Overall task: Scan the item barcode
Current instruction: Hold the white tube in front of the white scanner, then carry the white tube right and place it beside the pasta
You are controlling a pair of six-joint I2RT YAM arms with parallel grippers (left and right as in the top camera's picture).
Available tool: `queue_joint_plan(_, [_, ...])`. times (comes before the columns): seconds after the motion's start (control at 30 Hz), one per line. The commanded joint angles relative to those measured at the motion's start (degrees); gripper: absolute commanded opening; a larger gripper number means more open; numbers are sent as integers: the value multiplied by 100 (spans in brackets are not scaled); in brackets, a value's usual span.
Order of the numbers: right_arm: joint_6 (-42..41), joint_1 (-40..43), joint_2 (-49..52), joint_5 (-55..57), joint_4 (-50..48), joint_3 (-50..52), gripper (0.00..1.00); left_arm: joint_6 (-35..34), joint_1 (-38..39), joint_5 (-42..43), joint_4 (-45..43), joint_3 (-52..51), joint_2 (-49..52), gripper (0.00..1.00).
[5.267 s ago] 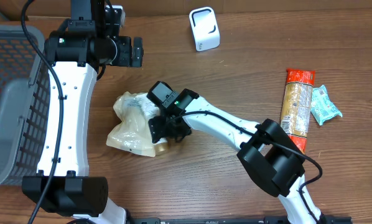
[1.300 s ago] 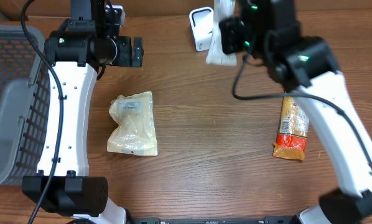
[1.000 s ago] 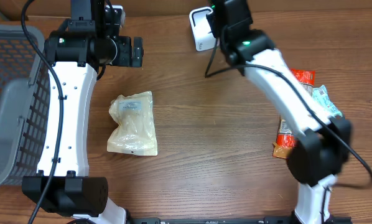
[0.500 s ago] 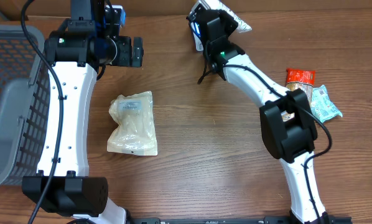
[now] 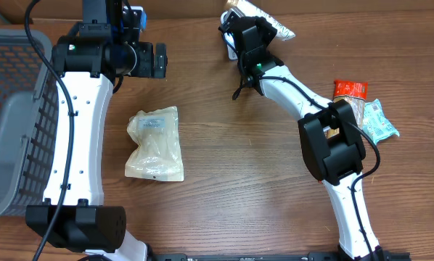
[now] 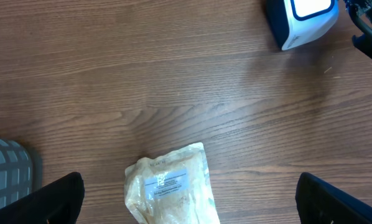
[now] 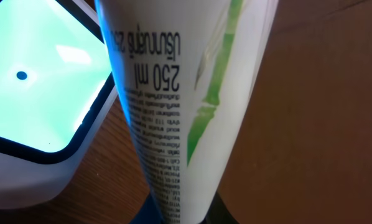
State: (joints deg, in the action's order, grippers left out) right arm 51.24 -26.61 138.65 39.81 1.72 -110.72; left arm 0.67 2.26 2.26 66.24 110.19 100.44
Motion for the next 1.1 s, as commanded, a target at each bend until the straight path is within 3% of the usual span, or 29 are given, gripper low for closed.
queue_joint_plan(0.0, [2,39,129,48,-149,-109,4,107,39,-35,-4,70,-81,100])
queue_joint_plan(0.37, [-50,22,111,350,-334,-111,4,107,39,-35,-4,70,-81,100])
queue_joint_plan(0.57, [-968,4,-717,400,302,-111,4,107,39,-35,-4,70,-81,99])
queue_joint_plan(0.73, [-2487,24,-1998,-629,2057,-111,4,107,39,-35,-4,70,-81,100])
queue_joint_plan(0.9, [-4004,271,-3180,-2365,4240,-111,4,105,39,-35,-4,70,-81,99])
queue_joint_plan(1.07, [-5423,807,-3447,-3882,6231,-90,4,107,39,-35,-4,70,-81,99])
